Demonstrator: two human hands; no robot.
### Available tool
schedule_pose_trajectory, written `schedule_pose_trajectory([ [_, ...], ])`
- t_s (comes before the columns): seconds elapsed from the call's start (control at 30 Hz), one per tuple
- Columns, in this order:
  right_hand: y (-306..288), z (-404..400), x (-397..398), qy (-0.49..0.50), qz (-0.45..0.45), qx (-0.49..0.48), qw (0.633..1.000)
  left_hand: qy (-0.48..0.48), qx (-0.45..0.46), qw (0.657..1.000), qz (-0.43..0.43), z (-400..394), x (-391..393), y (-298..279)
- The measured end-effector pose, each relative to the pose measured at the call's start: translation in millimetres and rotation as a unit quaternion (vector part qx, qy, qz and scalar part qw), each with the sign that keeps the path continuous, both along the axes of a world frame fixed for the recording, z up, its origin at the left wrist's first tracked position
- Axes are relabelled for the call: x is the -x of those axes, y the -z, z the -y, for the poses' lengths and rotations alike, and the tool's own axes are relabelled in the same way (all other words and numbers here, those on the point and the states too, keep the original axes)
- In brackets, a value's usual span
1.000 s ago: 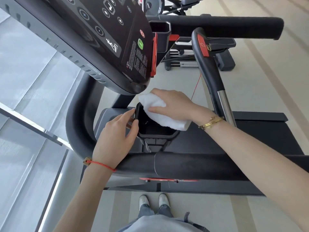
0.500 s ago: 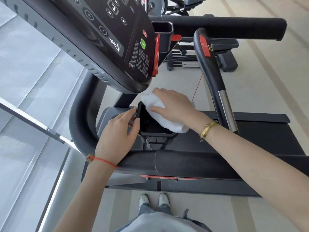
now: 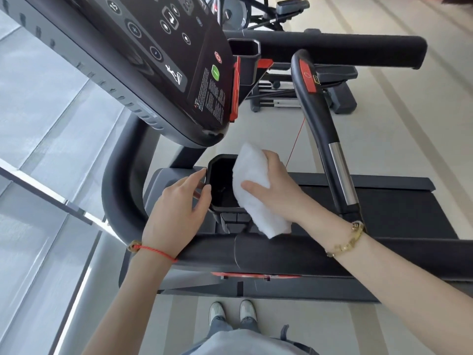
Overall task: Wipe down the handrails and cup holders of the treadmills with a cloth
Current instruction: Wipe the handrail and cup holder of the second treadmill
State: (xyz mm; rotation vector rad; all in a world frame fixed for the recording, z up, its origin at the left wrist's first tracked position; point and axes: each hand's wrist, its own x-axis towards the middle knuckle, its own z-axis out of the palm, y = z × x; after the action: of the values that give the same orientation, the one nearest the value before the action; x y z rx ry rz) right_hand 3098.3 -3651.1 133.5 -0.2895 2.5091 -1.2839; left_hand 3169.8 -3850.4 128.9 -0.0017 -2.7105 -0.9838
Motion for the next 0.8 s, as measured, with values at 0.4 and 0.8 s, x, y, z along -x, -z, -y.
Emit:
schedule_pose_trajectory([
  [0.4,-13.4,3.2,-4.8,0.040,0.052,0.031,0.997,0.008,0.003,1.000,-0.005,0.5,0.6,1.3],
  [0.8,-23.4,-5.2,16.7,-0.018,0.076,0.000,0.997,0.016,0.005,1.000,-0.008,-0.2,-0.2,-0.2],
])
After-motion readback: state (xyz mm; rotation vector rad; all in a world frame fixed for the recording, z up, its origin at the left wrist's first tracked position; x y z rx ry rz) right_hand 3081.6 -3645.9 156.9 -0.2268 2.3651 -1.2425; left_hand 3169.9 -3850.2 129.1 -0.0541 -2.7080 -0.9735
